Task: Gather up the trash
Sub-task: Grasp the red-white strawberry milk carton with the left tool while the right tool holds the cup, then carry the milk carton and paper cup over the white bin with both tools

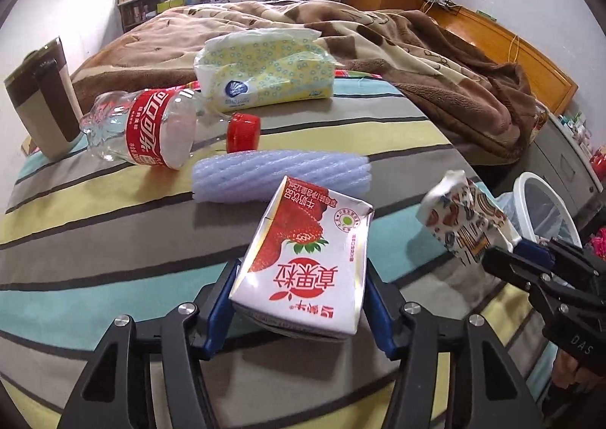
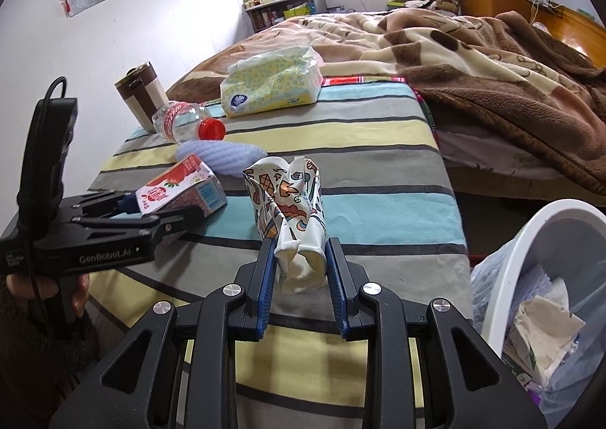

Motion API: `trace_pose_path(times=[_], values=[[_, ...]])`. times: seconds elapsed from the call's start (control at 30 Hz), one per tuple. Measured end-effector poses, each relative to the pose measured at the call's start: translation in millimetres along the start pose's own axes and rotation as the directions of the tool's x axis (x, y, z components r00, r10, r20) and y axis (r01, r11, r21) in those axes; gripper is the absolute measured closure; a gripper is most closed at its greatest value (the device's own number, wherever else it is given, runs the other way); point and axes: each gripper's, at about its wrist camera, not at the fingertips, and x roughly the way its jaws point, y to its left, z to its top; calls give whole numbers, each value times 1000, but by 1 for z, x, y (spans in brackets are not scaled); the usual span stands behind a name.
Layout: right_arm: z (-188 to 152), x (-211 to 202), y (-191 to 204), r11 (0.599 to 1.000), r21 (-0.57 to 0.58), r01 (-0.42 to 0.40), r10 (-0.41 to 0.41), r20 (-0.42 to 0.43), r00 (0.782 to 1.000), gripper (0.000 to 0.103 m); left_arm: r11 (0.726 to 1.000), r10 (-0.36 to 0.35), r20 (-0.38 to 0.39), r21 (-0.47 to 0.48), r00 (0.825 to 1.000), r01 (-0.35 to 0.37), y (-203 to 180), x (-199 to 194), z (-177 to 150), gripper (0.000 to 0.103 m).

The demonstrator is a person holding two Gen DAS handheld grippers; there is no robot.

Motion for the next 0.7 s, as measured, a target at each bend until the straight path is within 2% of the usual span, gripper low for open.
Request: trace_pose_path(times=[0.33,0.7], values=[[-7,-35,-9,1000,27,1,-3,63,998,76,1000,-12,52,12,999,12,-28,-37,-12,43],[-20,-79,-31,997,65,35,-43,131,990,76,998,-46,108,55,993,40,-85,-76,-25,43]])
